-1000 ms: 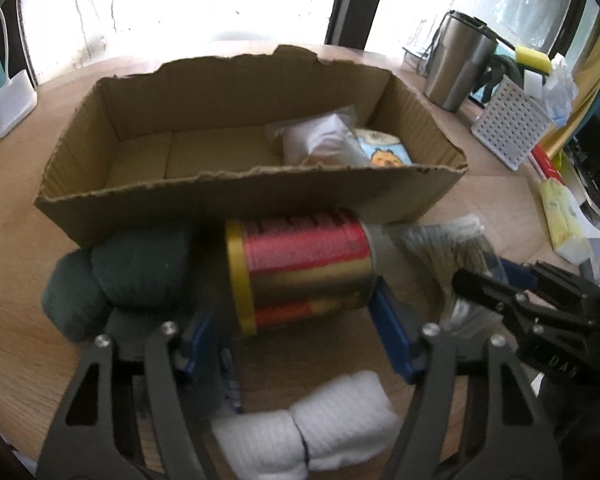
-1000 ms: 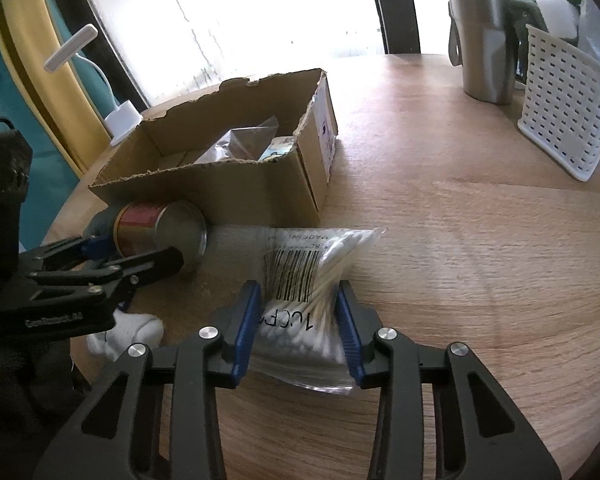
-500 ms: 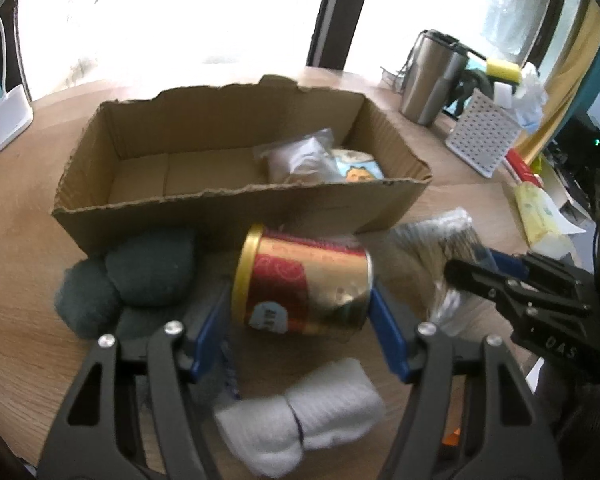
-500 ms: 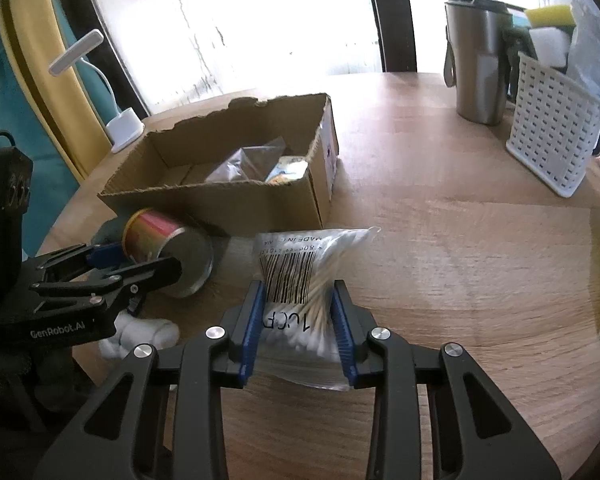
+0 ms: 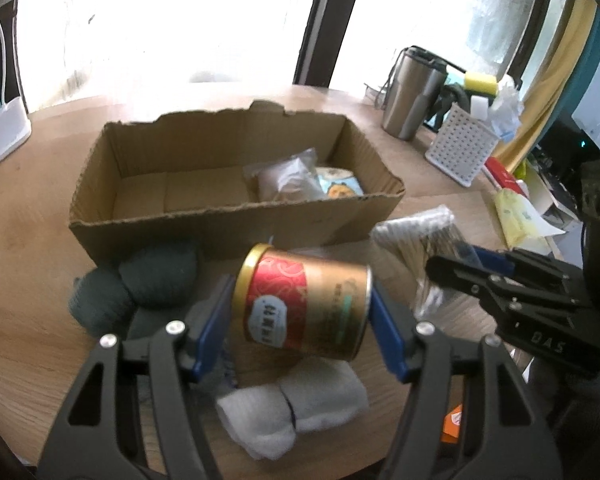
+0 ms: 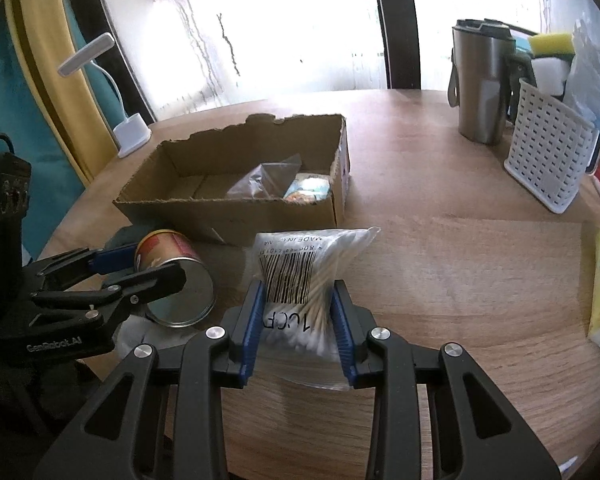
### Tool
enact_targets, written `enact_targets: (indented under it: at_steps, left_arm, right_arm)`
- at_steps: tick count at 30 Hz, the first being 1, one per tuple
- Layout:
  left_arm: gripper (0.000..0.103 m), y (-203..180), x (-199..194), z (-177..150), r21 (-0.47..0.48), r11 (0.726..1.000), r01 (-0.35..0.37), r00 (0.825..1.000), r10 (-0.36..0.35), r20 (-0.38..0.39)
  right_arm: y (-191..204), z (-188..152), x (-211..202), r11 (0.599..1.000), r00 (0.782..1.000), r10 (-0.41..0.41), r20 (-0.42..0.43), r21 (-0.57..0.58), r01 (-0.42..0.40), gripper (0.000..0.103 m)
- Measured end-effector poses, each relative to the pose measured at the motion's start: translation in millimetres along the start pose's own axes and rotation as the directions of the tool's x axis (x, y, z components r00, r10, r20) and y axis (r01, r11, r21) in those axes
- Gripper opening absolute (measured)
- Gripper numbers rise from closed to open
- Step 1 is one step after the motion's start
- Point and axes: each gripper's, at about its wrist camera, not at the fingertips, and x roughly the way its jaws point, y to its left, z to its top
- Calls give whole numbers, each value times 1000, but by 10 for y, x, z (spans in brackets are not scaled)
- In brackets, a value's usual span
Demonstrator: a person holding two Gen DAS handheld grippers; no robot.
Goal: Organize objects
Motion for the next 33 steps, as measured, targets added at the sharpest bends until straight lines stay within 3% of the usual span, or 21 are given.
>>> enact_targets:
  at_steps: [12,33]
  left_arm:
    - [65,103,-323,158,-9,1000,0,997,0,76]
    - [65,464,-584,406,-54,998,-34,989,41,140]
  right_arm:
    - [160,181,-139,999,999,12,43,-32,-11,35]
    - [427,591,-50,995,995,56,77,-85,-49,35]
